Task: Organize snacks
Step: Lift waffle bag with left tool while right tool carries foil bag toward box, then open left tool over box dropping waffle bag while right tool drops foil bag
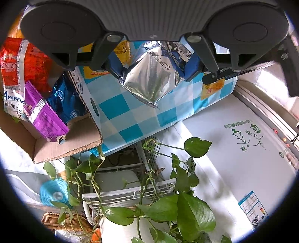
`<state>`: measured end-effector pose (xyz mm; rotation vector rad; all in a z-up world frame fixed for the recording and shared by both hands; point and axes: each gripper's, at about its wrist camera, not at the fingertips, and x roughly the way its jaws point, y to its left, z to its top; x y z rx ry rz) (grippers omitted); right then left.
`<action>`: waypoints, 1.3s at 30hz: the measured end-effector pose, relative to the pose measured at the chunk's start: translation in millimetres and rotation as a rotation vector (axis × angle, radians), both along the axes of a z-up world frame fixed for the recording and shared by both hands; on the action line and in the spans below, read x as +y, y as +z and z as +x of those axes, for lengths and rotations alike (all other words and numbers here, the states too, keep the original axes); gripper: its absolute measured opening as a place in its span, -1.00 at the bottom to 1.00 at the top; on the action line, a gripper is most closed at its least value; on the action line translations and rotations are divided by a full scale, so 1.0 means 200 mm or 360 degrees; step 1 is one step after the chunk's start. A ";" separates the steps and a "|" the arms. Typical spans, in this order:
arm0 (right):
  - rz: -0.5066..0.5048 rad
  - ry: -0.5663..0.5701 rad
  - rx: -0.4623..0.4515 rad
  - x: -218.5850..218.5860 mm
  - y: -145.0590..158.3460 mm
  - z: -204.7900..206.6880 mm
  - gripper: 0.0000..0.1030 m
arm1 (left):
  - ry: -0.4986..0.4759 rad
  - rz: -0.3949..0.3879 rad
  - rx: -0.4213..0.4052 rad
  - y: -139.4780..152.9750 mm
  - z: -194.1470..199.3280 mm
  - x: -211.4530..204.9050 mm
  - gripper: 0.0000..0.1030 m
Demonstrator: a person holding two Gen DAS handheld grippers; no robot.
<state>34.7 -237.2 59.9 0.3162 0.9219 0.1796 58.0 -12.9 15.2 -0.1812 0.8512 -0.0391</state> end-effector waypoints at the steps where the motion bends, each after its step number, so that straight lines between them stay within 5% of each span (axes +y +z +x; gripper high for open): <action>1: -0.0002 0.0006 0.0001 0.00 0.00 0.00 0.48 | 0.0009 -0.0024 -0.0003 0.00 -0.03 0.00 -0.10; 16: 0.0029 -0.0070 -0.0153 -0.20 0.17 -0.15 0.48 | 0.0057 -0.0168 -0.0082 0.09 -0.30 -0.04 -0.10; 26: 0.0061 -0.0305 -0.0294 -0.59 0.30 -0.30 0.49 | -0.0243 -0.0241 -0.0194 0.28 -0.35 -0.43 -0.10; 39: 0.0110 -0.0558 -0.0340 -0.93 0.32 -0.38 0.49 | -0.0605 -0.0334 -0.0190 0.37 -0.39 -1.00 -0.09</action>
